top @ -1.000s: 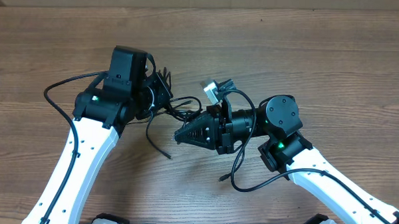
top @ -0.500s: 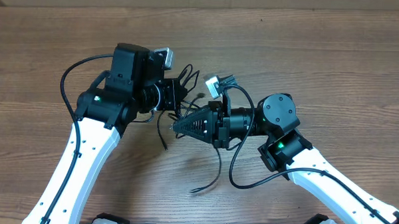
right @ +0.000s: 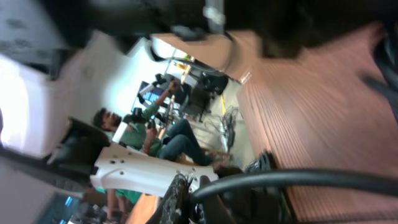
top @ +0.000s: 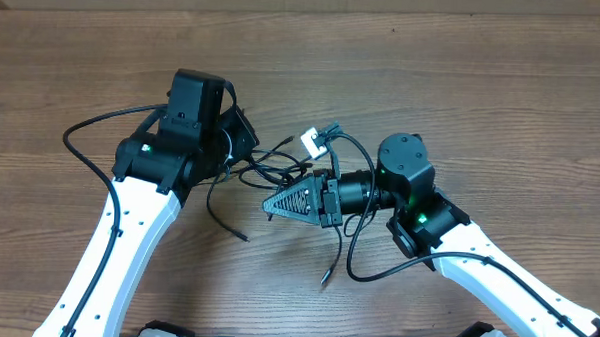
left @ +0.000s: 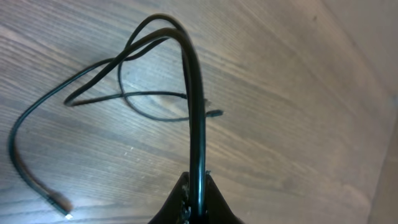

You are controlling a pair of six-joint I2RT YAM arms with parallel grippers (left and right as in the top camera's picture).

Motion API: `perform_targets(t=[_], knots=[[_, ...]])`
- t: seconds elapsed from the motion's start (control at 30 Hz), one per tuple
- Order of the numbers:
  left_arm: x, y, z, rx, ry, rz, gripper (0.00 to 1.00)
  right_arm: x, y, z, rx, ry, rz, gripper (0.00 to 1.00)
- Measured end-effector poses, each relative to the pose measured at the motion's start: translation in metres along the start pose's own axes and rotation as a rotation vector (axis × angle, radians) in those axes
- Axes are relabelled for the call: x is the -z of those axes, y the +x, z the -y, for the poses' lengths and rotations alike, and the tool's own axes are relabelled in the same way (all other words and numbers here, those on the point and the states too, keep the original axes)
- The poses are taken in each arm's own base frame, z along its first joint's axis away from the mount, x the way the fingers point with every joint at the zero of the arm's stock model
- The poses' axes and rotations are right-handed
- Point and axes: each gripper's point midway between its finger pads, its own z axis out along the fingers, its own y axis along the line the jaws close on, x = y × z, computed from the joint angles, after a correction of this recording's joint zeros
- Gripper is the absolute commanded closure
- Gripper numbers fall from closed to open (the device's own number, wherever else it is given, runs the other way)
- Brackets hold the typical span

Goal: Untangle cables

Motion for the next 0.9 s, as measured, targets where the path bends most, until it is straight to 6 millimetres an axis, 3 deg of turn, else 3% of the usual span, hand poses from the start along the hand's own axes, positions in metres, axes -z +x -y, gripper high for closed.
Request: perform_targets(t=[0.03, 0.1, 0.17, 0.27, 0.37, 0.43, 0.6, 0.63, 0.7, 0.73, 0.83, 0.9], knots=[[0.000, -0.001, 0.001, 0.005, 0.002, 0.007, 0.96, 0.000, 0.002, 0.007, -0.039, 0.024, -0.001, 0.89], [0.000, -0.005, 0.005, 0.006, 0.019, 0.020, 0.96, 0.001, 0.009, 0.023, -0.135, 0.087, -0.009, 0.66], [0.000, -0.006, 0.007, 0.004, 0.027, 0.027, 0.96, 0.002, 0.016, 0.038, -0.217, 0.148, -0.007, 0.55], [0.000, -0.008, 0.009, 0.002, 0.035, 0.034, 0.96, 0.004, 0.019, 0.049, -0.253, 0.193, 0.003, 0.26], [0.001, -0.010, 0.011, -0.001, 0.043, 0.042, 0.96, 0.004, 0.017, 0.052, -0.263, 0.210, 0.017, 0.16], [0.001, -0.012, 0.013, -0.016, 0.053, 0.050, 0.96, 0.005, 0.017, 0.053, -0.264, 0.214, 0.022, 0.10], [0.011, -0.014, 0.018, -0.085, 0.076, 0.073, 0.96, 0.006, 0.013, 0.058, -0.283, 0.239, 0.053, 0.08], [0.013, -0.014, 0.018, -0.112, 0.079, 0.078, 0.95, 0.006, 0.010, 0.061, -0.321, 0.253, 0.076, 0.08], [0.014, -0.014, 0.019, -0.147, 0.080, 0.082, 0.96, 0.008, 0.007, 0.065, -0.394, 0.271, 0.110, 0.22], [0.014, -0.014, 0.018, -0.164, 0.079, 0.082, 0.96, 0.009, 0.005, 0.067, -0.460, 0.278, 0.135, 0.24], [0.014, -0.013, 0.020, -0.218, 0.084, 0.080, 0.96, 0.010, 0.001, 0.069, -0.632, 0.278, 0.183, 0.24], [0.014, -0.013, 0.022, -0.251, 0.095, 0.080, 0.96, 0.009, -0.003, 0.066, -0.712, 0.255, 0.208, 0.16]])
